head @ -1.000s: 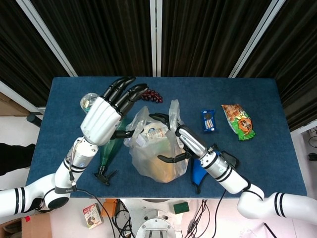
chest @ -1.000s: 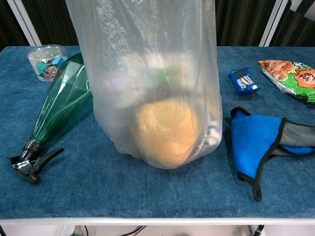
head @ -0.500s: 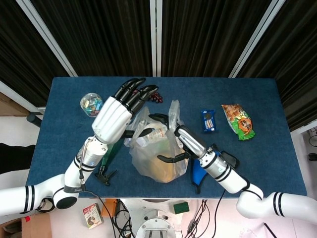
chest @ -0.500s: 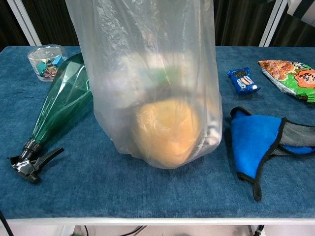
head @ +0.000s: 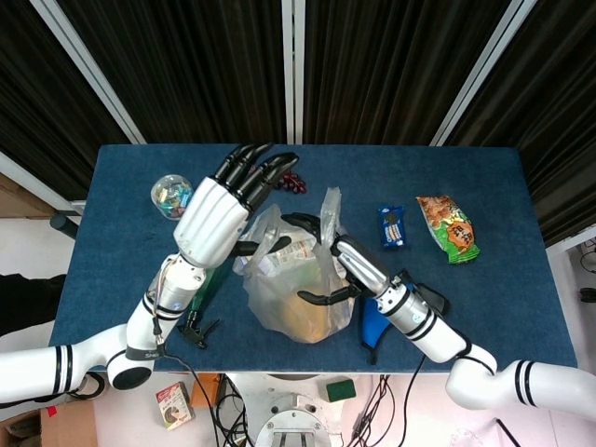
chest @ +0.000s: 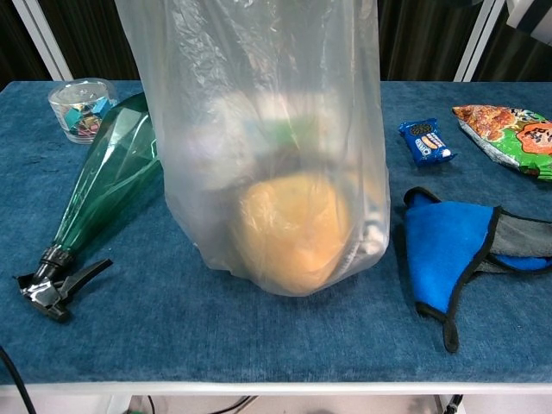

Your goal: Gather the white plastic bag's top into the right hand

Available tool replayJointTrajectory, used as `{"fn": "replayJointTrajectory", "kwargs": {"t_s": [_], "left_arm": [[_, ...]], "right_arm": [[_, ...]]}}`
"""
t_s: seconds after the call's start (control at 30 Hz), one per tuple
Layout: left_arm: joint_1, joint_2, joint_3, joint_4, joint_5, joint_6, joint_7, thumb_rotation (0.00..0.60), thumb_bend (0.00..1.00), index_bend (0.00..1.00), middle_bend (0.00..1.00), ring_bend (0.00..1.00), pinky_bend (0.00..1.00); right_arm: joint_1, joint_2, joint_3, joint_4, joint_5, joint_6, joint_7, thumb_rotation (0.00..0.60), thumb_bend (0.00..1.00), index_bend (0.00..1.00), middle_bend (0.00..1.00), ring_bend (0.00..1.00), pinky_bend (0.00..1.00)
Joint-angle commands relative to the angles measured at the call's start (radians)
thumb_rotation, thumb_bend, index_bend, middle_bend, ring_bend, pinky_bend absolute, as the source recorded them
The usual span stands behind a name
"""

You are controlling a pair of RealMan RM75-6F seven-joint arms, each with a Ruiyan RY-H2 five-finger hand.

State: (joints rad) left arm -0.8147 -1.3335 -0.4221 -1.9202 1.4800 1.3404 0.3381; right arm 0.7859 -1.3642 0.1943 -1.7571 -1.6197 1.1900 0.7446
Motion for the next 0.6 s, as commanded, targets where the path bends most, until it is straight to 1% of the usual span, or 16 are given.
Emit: {"fn": "replayJointTrajectory", "kwargs": {"t_s": [0.03, 0.07, 0.13, 0.2, 0.43, 0.6], "left_arm": [[0.000, 0.007, -0.005, -0.011, -0.011, -0.001, 0.000, 0.513, 0.10, 0.05, 0.17, 0.07, 0.14], [0.001, 0.013, -0.008, -0.019, -0.019, -0.002, 0.005, 0.513, 0.11, 0.05, 0.17, 0.07, 0.14], [0.001, 0.023, -0.014, -0.030, -0.028, -0.003, 0.017, 0.493, 0.11, 0.05, 0.17, 0.07, 0.15], [0.001, 0.033, -0.017, -0.041, -0.038, -0.005, 0.034, 0.469, 0.11, 0.05, 0.17, 0.07, 0.15], [-0.005, 0.042, -0.030, -0.073, -0.069, -0.003, 0.068, 0.464, 0.12, 0.05, 0.17, 0.07, 0.15], [-0.010, 0.041, -0.030, -0.085, -0.079, 0.003, 0.103, 0.468, 0.13, 0.05, 0.17, 0.07, 0.15]], "right_arm": [[0.003, -0.003, 0.000, -0.004, -0.001, -0.002, -0.004, 0.600, 0.29, 0.01, 0.04, 0.00, 0.00], [0.006, -0.005, 0.003, -0.006, -0.002, -0.003, -0.009, 0.600, 0.32, 0.01, 0.04, 0.00, 0.00], [0.010, -0.009, 0.007, -0.010, -0.004, -0.004, -0.021, 0.600, 0.36, 0.01, 0.04, 0.00, 0.00], [0.016, -0.010, 0.010, -0.019, -0.005, -0.007, -0.031, 0.600, 0.38, 0.01, 0.04, 0.00, 0.00], [0.029, -0.020, 0.010, -0.040, -0.003, -0.024, -0.057, 0.600, 0.38, 0.01, 0.04, 0.00, 0.00], [0.027, -0.031, 0.005, -0.042, -0.007, -0.015, -0.067, 0.600, 0.38, 0.01, 0.04, 0.00, 0.00]]}}
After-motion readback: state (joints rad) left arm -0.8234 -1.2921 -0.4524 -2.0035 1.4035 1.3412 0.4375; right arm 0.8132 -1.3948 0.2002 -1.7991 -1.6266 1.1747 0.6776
